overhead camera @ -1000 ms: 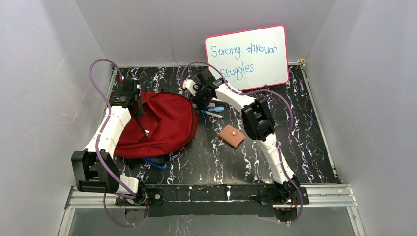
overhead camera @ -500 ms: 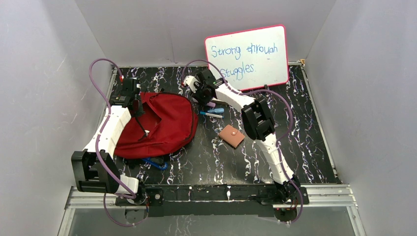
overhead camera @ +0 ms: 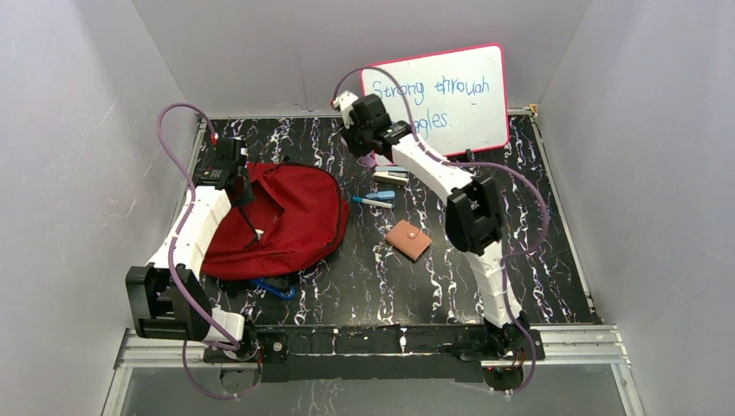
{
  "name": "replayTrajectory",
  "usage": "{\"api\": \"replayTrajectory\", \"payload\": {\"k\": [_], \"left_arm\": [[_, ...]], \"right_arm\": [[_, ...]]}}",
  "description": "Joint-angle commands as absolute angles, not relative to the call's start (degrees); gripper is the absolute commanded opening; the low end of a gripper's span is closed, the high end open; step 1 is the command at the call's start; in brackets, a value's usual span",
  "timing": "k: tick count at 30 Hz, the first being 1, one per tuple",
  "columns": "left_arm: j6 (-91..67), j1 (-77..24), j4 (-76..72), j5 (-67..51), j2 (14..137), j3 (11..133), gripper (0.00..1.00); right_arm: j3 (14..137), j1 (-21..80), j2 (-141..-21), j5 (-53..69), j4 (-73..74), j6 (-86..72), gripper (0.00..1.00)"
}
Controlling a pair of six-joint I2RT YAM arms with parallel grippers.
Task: Pack the student bag
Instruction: Place the stationery in the student bag.
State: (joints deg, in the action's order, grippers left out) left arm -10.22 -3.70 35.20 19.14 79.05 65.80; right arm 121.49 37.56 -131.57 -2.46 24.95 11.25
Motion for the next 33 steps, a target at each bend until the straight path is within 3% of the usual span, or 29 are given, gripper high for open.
{"api": "replayTrajectory", "payload": {"k": [1,9,17,33], "left_arm": [[-10.8,-3.3,35.9,18.7,76.6,67.5,0.0],[-11.2,-3.3,35.7,18.2,75.8,67.0,0.0],[-11.2,-3.3,35.3,17.4,75.0,66.8,0.0],[-11.0,-3.3,35.3,16.1,73.8,67.1,0.0]], "right_arm": [[117.8,37.5,-120.9,3.9,19.3,-7.1,0.1],[99.7,37.9,-112.4,25.1,-3.8,-38.2,0.07],[92.3,41.2,-113.8,28.1,-18.1,-50.6,0.05],[104.0,49.9,-125.5,27.8,-14.7,-51.4,0.05]]}}
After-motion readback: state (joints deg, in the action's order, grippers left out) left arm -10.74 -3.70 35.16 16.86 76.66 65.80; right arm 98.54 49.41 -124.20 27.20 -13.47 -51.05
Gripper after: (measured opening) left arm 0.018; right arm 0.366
